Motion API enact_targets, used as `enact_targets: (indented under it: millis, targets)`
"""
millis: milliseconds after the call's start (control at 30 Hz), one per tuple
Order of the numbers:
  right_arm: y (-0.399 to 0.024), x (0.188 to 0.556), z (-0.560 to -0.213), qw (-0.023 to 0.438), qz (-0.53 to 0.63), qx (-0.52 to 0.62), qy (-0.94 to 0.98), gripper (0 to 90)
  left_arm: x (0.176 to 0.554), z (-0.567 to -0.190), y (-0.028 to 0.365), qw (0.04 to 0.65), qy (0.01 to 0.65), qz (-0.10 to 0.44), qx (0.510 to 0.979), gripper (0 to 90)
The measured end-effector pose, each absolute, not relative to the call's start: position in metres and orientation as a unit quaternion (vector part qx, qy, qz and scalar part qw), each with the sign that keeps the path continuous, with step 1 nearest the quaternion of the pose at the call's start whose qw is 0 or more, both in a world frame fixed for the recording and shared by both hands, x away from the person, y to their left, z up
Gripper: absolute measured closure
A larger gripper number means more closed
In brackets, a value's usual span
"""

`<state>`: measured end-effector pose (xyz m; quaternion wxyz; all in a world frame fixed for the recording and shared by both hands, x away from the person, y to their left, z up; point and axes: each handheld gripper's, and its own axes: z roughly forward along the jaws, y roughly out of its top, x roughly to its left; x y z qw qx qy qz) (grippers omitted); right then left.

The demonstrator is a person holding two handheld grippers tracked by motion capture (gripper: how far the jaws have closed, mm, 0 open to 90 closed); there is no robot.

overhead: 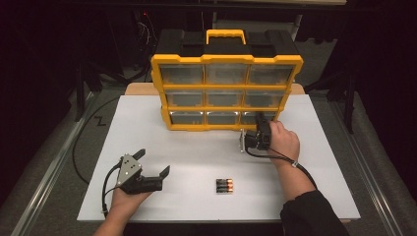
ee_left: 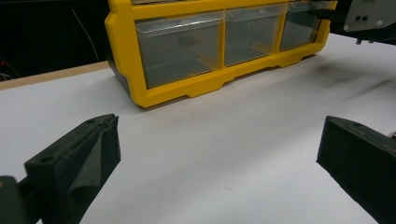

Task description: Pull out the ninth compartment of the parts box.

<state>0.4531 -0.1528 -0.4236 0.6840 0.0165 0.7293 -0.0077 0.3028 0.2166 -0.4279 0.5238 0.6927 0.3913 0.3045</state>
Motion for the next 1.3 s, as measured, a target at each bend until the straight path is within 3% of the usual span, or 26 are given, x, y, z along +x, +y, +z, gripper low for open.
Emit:
enact_targets:
  millis: [1300]
  targets:
    - [-0.153, 0.433, -0.421, 0.682, 0.008, 0.030, 0.731, 81.0, 0.303, -0.429, 0.219, 0.526, 0.394, 0.304, 0.690, 0.2]
